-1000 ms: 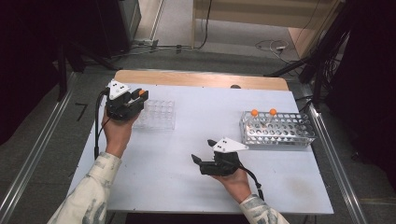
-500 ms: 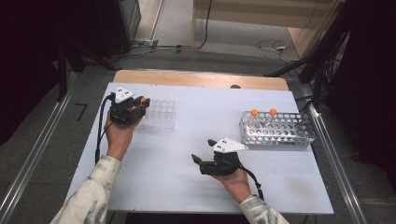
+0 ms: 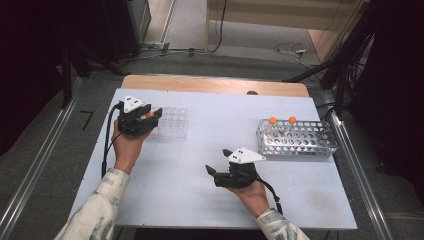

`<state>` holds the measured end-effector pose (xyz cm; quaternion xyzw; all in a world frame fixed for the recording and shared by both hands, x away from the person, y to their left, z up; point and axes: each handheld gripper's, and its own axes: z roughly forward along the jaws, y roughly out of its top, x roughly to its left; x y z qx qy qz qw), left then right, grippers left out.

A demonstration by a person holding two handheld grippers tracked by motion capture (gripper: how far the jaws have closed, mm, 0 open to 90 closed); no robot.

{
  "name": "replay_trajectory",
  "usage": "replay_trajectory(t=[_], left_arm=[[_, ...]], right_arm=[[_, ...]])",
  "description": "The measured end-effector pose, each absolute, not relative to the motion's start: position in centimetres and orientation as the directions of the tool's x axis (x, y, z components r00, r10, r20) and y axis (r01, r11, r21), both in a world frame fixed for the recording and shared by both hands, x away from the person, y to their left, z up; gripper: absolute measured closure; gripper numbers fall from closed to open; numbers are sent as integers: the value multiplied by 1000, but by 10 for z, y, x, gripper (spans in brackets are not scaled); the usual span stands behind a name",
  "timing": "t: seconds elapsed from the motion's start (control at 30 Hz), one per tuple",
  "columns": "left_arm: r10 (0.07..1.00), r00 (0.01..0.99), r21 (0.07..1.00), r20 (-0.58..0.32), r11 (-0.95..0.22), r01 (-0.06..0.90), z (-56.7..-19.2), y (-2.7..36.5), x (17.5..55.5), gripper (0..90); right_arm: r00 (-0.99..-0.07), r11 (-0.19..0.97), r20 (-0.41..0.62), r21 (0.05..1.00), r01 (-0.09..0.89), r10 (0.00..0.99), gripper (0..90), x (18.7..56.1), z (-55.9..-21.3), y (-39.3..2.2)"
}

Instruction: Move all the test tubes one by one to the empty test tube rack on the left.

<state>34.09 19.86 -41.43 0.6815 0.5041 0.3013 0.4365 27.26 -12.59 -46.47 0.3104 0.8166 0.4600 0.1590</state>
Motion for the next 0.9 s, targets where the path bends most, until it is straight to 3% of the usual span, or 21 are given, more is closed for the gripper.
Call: replay_trajectory(t=[0.3, 0.6, 0.9], left_arm=[[951, 309, 917, -28, -98, 386, -410, 192, 330, 388], [933, 347, 910, -100, -56, 412, -417, 182, 307, 300], [924, 365, 912, -114, -48, 407, -428, 169, 286, 246]], right_arm=[[-747, 371, 27, 856, 360, 664, 206, 274, -462, -130], [-732, 360, 25, 859, 365, 681, 201, 276, -460, -137], [-707, 339, 32, 862, 377, 707, 195, 280, -456, -147]])
